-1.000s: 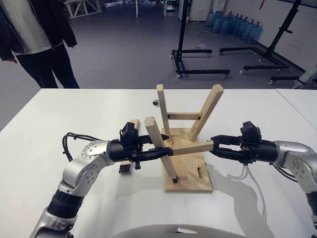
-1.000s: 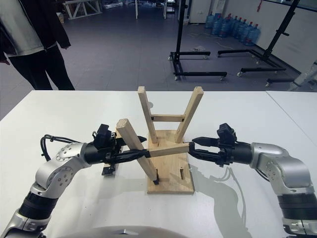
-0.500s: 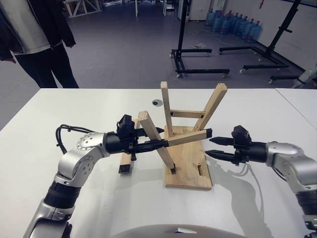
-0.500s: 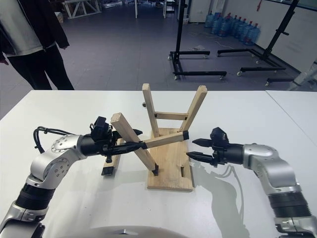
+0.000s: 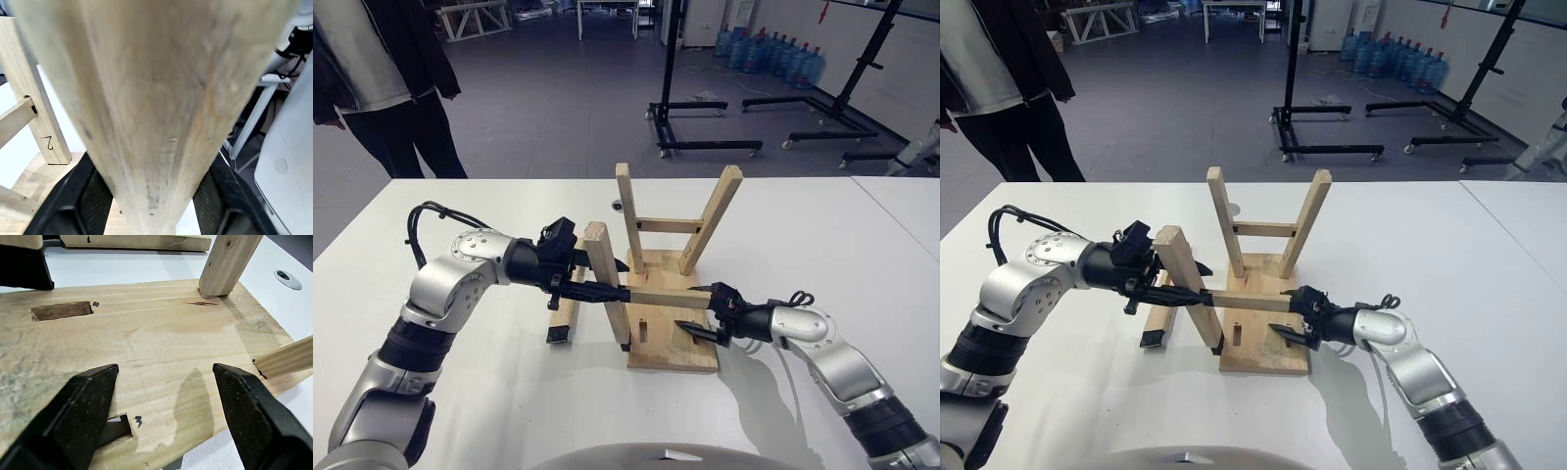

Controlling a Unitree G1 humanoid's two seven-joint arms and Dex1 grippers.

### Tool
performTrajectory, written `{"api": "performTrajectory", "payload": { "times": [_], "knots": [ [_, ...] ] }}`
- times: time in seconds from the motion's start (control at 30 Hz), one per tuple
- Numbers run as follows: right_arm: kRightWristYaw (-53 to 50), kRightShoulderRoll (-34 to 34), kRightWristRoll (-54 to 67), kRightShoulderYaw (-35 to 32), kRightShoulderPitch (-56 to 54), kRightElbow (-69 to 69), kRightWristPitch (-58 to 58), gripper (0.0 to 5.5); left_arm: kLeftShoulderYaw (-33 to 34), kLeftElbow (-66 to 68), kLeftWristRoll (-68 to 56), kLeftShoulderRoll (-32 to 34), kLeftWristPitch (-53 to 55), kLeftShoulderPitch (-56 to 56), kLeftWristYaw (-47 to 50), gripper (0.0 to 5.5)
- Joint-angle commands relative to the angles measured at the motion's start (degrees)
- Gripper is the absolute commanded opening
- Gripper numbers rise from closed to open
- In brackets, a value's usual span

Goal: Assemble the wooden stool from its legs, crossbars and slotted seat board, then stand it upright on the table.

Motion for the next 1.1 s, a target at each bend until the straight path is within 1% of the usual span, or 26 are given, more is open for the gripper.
{"api": "performTrajectory", "payload": {
  "times": [0.03, 0.2, 0.3, 0.5, 0.63, 0.73, 0.9, 1.0, 1.1],
  "knots": [
    [-0.77, -0.09, -6.41, 6.85, 5.09, 3.72, 4.59, 3.55, -0.50, 1.07, 0.54, -0.90, 0.93, -2.47, -0.37, 2.04],
    [-2.19, -0.31, -7.51, 9.21, 5.04, 3.21, 5.79, 3.55, 2.32, -0.61, -3.32, -4.30, 2.70, -2.11, 2.09, 2.04],
    [-2.77, -0.24, -7.56, 9.62, 4.48, 3.62, 5.99, 3.55, 0.44, 0.34, -0.87, -3.35, 2.54, -2.15, 1.33, 2.04],
    [-2.95, -0.86, -7.77, 9.96, 3.42, 4.48, 5.70, 3.55, -2.59, 3.60, 5.82, -2.40, -1.27, -2.08, 0.44, 2.04],
    [-2.86, -1.43, -8.16, 10.32, 3.24, 4.73, 5.46, 3.55, -2.80, 4.77, 7.78, -2.94, -3.21, -2.11, 2.03, 2.04],
    [-2.85, -1.73, -8.11, 10.37, 3.45, 4.74, 5.46, 3.55, -2.21, 5.64, 7.58, -3.11, -2.55, -3.21, 2.59, 2.04],
    [-2.82, -1.72, -8.02, 10.35, 3.13, 4.95, 5.48, 3.55, -5.15, 7.07, 11.77, -2.21, -4.71, -3.06, 2.47, 2.04],
    [-2.87, -1.95, -8.09, 10.25, 3.14, 4.86, 5.50, 3.55, -7.70, 4.44, 15.10, -1.27, -6.14, -0.95, 4.85, 2.04],
    [-3.38, -2.14, -7.94, 10.17, 3.72, 4.18, 5.82, 3.55, -7.91, -1.84, 15.51, -0.80, -4.71, 4.87, 9.10, 2.04]
  ]
}}
